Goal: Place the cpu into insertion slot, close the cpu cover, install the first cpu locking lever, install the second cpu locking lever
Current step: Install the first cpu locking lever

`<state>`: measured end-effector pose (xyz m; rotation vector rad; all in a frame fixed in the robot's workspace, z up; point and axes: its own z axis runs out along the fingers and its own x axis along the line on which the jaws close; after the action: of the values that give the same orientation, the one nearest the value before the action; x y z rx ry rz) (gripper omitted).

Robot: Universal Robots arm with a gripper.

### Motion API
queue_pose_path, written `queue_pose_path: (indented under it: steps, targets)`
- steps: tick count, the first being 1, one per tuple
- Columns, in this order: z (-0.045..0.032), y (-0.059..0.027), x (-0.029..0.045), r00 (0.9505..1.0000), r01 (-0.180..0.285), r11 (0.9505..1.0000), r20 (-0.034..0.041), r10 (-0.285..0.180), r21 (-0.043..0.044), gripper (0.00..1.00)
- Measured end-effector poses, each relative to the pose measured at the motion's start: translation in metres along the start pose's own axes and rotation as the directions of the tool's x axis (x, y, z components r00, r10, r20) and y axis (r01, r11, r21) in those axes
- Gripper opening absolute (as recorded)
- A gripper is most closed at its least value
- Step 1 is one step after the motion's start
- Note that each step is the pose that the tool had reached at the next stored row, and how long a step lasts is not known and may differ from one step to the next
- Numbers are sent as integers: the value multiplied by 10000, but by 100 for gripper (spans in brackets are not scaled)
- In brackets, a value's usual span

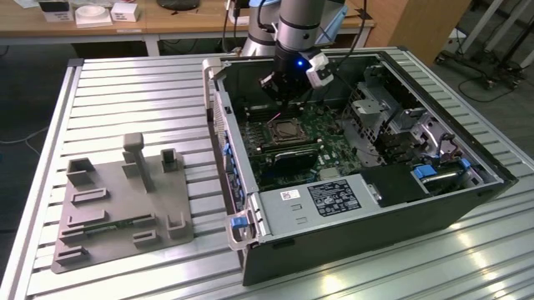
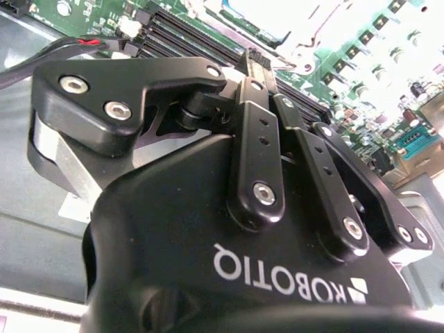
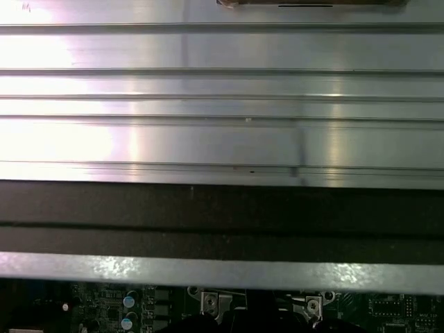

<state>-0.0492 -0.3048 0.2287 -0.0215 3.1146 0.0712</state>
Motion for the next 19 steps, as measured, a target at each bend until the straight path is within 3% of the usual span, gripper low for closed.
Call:
queue_pose_path:
  steps: [19]
  targets:
    - [22, 28, 14, 10000, -46, 10000, 3, 46, 0, 11]
